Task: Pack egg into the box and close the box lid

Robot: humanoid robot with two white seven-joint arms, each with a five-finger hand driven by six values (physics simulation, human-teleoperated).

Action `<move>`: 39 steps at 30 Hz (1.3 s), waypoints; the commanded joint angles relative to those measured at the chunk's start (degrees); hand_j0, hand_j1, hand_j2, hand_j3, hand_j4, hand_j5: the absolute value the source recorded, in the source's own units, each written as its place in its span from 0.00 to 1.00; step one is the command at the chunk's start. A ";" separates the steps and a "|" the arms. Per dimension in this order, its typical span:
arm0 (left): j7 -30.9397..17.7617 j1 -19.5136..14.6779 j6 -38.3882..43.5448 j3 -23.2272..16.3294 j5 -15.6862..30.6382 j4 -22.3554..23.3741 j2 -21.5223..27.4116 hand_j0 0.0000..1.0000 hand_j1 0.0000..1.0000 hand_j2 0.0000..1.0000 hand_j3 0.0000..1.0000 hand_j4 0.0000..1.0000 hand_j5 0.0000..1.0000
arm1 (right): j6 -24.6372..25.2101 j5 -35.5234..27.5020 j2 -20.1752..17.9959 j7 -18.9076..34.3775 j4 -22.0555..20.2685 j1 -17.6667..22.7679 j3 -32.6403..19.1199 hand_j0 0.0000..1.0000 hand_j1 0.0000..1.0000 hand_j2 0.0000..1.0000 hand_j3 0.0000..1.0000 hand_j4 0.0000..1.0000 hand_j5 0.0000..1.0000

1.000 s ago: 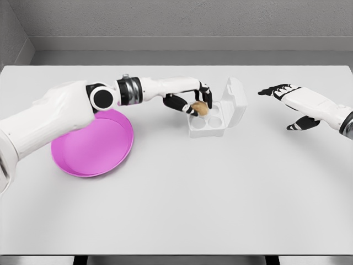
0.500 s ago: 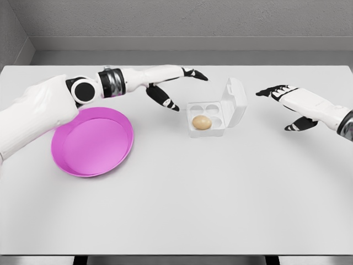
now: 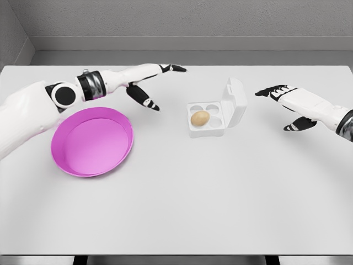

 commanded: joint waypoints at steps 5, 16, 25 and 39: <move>-0.23 1.32 0.06 3.10 0.33 -0.99 5.44 1.00 1.00 1.00 1.00 1.00 1.00 | 0.17 -0.37 0.06 -0.03 -0.13 0.09 0.07 1.00 1.00 1.00 1.00 1.00 1.00; -0.49 2.99 0.06 3.01 0.59 -16.11 18.62 1.00 1.00 1.00 1.00 1.00 1.00 | 0.17 -0.37 1.82 -0.03 -1.53 -0.44 3.58 1.00 1.00 1.00 1.00 1.00 1.00; -2.69 4.66 0.06 3.98 1.21 -17.16 20.38 1.00 1.00 1.00 1.00 1.00 1.00 | 0.17 -0.46 2.70 -0.03 -6.01 0.70 3.76 1.00 1.00 1.00 1.00 1.00 1.00; -2.25 6.24 0.06 4.06 0.86 -18.74 24.60 1.00 1.00 1.00 1.00 1.00 1.00 | 0.17 -1.33 3.58 -0.03 -13.84 3.60 3.58 1.00 1.00 1.00 1.00 1.00 1.00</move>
